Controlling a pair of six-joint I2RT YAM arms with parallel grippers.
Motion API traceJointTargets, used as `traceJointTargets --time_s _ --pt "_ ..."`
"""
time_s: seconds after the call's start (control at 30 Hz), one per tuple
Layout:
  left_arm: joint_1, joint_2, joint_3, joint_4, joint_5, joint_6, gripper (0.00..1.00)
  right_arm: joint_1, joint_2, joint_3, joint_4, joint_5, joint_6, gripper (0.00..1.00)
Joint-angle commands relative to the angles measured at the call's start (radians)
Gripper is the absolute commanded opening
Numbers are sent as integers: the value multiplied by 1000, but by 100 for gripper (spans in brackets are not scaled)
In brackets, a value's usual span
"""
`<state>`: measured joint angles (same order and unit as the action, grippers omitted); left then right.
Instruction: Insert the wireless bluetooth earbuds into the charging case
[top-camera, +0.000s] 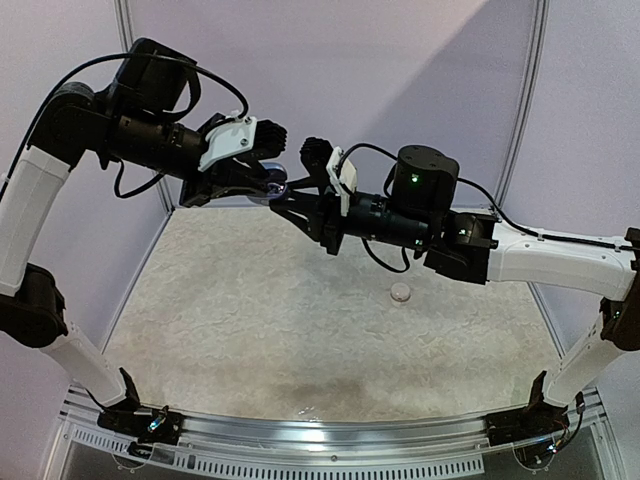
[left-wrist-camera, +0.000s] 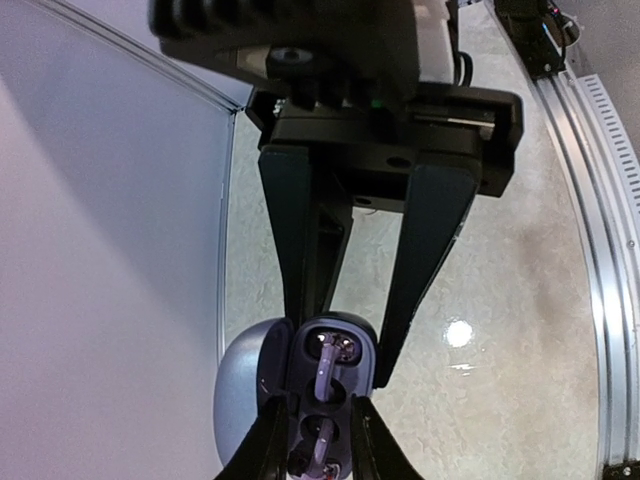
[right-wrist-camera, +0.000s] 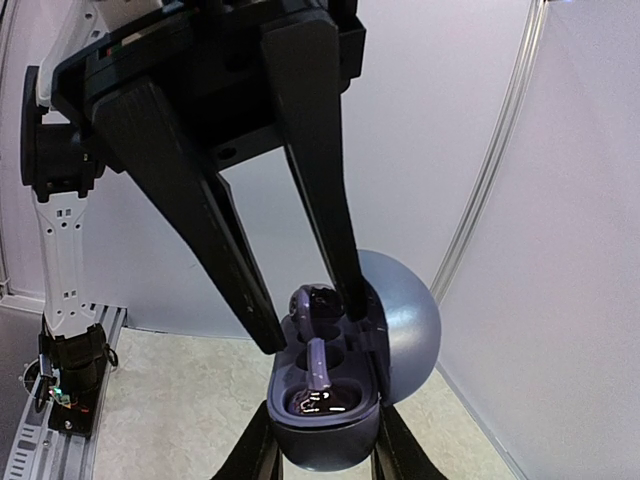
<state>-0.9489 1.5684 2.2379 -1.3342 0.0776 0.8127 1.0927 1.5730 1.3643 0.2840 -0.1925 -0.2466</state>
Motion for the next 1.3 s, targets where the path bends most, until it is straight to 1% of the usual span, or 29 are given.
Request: traceJointTargets --time_s 0.0,0.17,0.33,0.53,0.63,0.8,0.97,1.07,1.13,1.27 --pt "-14 8 -1 -158 -46 16 23 5 5 22 -11 -7 9 0" --pt "-14 4 -12 -156 -74 23 21 5 7 22 -11 -7 8 0" --pt "-15 4 -14 -147 -74 20 15 5 5 22 -10 -6 10 0" --pt "-14 0 -24 -131 -58 6 6 4 3 20 -11 -2 15 0" --pt "0 -24 -65 -90 -34 -9 0 5 -1 10 -3 1 18 0" --pt "50 -92 -155 23 41 -40 0 3 -14 -8 31 -30 35 0" --pt "76 -125 -188 97 107 -78 0 -2 -39 -33 93 -81 66 0" --pt "88 -143 -200 145 129 -102 0 -7 -49 -42 102 -104 81 0" --pt "91 -149 -200 165 155 -98 0 -7 -48 -42 104 -122 84 0" --pt "93 -147 -181 142 209 -94 0 -10 -48 -48 128 -163 108 0"
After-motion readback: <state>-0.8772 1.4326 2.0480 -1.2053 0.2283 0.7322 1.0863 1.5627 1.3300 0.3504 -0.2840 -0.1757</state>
